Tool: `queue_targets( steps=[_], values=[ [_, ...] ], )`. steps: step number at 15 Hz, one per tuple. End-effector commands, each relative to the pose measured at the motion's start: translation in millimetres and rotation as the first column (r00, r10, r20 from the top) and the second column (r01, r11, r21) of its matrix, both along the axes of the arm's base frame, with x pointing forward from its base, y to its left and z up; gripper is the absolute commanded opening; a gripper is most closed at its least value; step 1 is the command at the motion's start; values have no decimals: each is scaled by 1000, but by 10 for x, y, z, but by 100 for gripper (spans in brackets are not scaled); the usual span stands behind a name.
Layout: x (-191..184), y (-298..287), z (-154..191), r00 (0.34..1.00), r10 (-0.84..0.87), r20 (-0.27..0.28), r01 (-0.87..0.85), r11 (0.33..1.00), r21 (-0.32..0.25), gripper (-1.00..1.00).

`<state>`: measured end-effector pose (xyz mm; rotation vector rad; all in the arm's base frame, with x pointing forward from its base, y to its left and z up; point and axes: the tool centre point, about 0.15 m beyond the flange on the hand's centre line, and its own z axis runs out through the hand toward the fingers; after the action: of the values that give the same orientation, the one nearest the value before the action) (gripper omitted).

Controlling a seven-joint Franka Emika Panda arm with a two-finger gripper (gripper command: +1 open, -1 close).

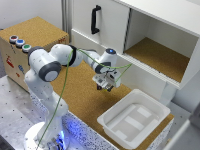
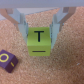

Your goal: Rotate the yellow block 90 degrees to the right

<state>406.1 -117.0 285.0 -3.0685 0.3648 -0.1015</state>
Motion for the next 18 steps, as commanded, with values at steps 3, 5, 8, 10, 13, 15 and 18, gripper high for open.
queue_targets(
  steps=[3, 5, 8, 10, 13, 15, 18],
  values=[
    [-102, -224, -8, 944, -328, -31, 330, 940, 92, -100],
    [-79, -210, -61, 934, -358, -25, 358, 933, 42, -100],
    [-46, -63, -150, 898, -439, -38, 440, 898, -3, -100],
    [-23, 30, -279, 848, -527, -55, 527, 850, -24, -100],
    [-14, 47, -419, 710, -702, -57, 702, 712, -19, -100],
    [-8, -9, -461, 628, -776, -51, 776, 630, -27, -100],
    [-141, -124, -597, 449, -891, -63, 893, 450, 3, -100]
  ],
)
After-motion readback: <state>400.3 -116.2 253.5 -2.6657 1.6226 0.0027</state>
